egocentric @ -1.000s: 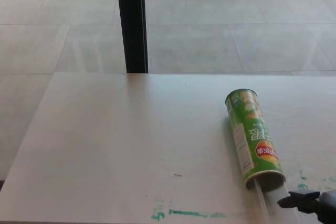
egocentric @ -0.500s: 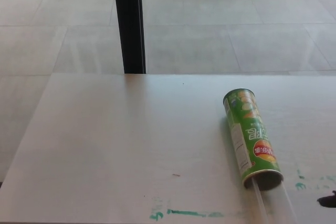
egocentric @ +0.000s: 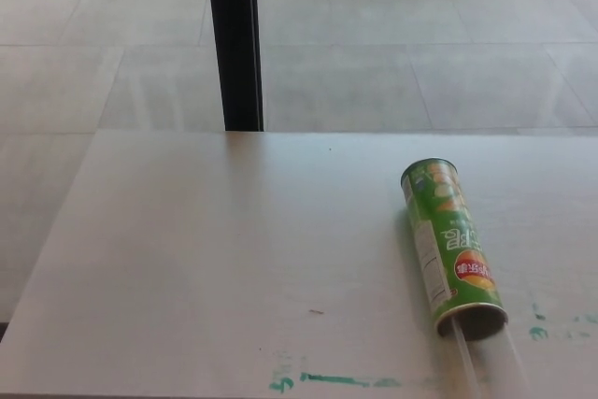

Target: Use the finger on the right hand of the robot to pull out the chips tray kept inside a container in the middle of the desk

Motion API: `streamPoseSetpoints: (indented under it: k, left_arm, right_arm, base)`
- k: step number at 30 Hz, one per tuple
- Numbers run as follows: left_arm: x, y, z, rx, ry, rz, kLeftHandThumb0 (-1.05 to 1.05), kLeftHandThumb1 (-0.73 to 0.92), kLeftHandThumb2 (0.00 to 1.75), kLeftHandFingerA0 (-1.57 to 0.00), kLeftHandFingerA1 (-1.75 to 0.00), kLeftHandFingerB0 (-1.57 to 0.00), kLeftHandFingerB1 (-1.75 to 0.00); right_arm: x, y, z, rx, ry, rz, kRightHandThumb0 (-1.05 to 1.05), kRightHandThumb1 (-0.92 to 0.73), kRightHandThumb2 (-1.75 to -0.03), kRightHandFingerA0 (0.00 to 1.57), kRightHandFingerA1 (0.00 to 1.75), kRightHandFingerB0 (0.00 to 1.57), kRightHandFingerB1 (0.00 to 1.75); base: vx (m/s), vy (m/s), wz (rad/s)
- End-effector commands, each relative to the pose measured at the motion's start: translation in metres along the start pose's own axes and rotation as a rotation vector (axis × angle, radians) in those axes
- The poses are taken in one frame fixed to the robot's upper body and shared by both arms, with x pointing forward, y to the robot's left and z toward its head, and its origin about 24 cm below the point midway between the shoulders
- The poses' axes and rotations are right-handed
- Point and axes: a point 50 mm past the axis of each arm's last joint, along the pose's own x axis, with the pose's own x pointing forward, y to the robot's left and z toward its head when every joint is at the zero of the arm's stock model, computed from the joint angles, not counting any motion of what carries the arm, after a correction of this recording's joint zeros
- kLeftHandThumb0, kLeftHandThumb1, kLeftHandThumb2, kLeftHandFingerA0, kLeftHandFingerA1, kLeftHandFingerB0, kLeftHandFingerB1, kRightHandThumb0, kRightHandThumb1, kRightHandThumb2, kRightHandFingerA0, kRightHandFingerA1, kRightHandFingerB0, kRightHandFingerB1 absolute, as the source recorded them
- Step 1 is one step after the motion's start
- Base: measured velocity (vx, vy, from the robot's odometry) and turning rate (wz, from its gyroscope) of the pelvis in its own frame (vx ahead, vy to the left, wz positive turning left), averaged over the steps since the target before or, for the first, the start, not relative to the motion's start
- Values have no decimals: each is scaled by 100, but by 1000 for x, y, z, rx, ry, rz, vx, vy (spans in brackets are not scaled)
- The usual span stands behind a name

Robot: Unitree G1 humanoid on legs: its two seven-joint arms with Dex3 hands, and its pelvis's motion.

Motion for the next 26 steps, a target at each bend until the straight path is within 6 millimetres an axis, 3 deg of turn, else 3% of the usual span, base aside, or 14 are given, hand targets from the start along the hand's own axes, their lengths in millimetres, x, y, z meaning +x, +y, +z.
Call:
streamPoseSetpoints:
  k: [1,3,4,8,13,15,17,18,19,22,23,24,25,26]
  left_arm:
    - [-3,9,4,20,-8,24,-66,72,61,-33,-63,-33,-46]
    - [-3,9,4,4,-10,23,-65,71,61,-33,-64,-34,-49]
    - [-3,8,4,22,-11,23,-65,72,62,-32,-62,-34,-48]
    - [-3,8,5,20,-4,21,-65,72,62,-31,-65,-32,-48]
    - [-1,6,7,18,-11,20,-65,72,62,-32,-66,-35,-52]
    - [-1,6,6,15,-16,20,-67,71,61,-33,-67,-36,-52]
    - [1,3,8,10,-18,20,-66,71,61,-33,-67,-37,-52]
    - [1,3,8,36,-19,20,-65,55,100,-38,-69,-26,-56]
    - [1,3,9,32,-20,16,-65,72,62,-32,-66,-36,-53]
    - [1,3,9,5,-27,16,-64,71,61,-32,-68,-36,-59]
    - [0,3,8,6,-26,18,-66,70,61,-33,-67,-38,-59]
    - [0,3,7,9,-25,21,-66,70,61,-33,-67,-38,-59]
    - [0,3,7,14,-22,19,-69,56,100,-34,-66,-31,-59]
    - [0,3,7,14,-22,19,-69,56,100,-34,-66,-31,-59]
  right_arm:
    - [-22,28,-49,215,146,-172,-15,-60,-58,81,117,29,36]
    - [-25,42,-63,264,206,-191,-13,-58,-57,85,109,30,36]
    - [-29,59,-77,328,305,-203,-16,-61,-58,79,121,32,37]
    - [-36,95,-103,485,442,-267,-15,-59,-58,77,132,41,44]
    - [-37,112,-109,563,529,-359,-18,-58,-58,74,136,43,51]
    - [-39,131,-115,636,620,-429,-23,-55,-57,63,148,46,52]
    - [-37,136,-120,640,643,-432,-27,-55,-57,57,139,46,56]
    - [-38,148,-125,638,683,-398,-24,-57,-56,66,100,48,51]
    - [-39,153,-126,635,697,-383,-25,-58,-57,66,89,46,48]
    - [-42,160,-128,689,732,-336,-24,-60,-58,74,97,40,43]
    - [-43,163,-128,695,746,-318,-26,-60,-58,72,75,35,38]
    - [-45,168,-128,705,768,-291,-26,-60,-58,72,75,35,38]
    - [-47,173,-129,740,781,-268,-28,-61,-58,68,63,33,36]
    - [-47,173,-129,740,781,-268,-28,-61,-58,68,63,33,36]
  base:
    - [0,0,0]
    - [0,0,0]
    - [0,0,0]
    - [0,0,0]
    - [0,0,0]
    - [0,0,0]
    - [0,0,0]
    - [0,0,0]
    - [0,0,0]
    - [0,0,0]
    - [0,0,0]
    - [0,0,0]
    - [0,0,0]
    - [0,0,0]
